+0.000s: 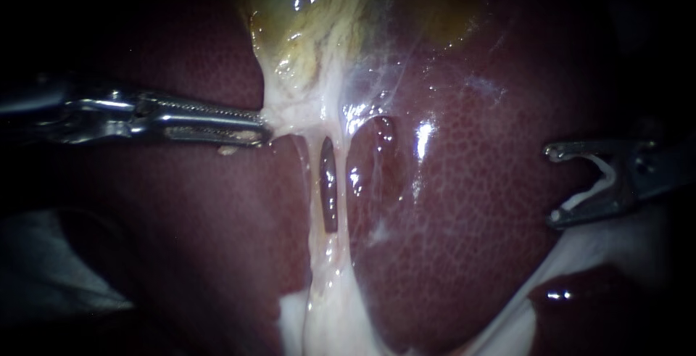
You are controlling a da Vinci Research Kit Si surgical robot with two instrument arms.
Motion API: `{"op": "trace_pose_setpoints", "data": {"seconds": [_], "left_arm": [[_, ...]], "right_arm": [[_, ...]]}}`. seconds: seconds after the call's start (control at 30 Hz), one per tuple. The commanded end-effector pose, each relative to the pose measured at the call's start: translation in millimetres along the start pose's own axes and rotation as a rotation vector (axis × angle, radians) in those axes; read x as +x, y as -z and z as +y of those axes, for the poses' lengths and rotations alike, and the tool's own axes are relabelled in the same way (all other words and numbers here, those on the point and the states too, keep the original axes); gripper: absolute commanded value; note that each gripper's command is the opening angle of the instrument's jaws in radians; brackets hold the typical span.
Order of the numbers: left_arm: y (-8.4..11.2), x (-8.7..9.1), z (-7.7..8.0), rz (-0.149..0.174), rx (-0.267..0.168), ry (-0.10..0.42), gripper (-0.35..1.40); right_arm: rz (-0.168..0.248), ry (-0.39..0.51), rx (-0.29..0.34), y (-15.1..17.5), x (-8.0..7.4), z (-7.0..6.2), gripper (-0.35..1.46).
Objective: Clipping first clip left tube
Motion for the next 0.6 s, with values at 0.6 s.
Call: {"op": "trace_pose_setpoints", "data": {"seconds": [0.6], "left_arm": [[7.9, 4.9, 0.5, 0.048, 0.023, -0.001, -0.35]], "right_arm": [[0.001, -0.001, 0.002, -0.1, 0.2, -0.1, 0.49]]}}
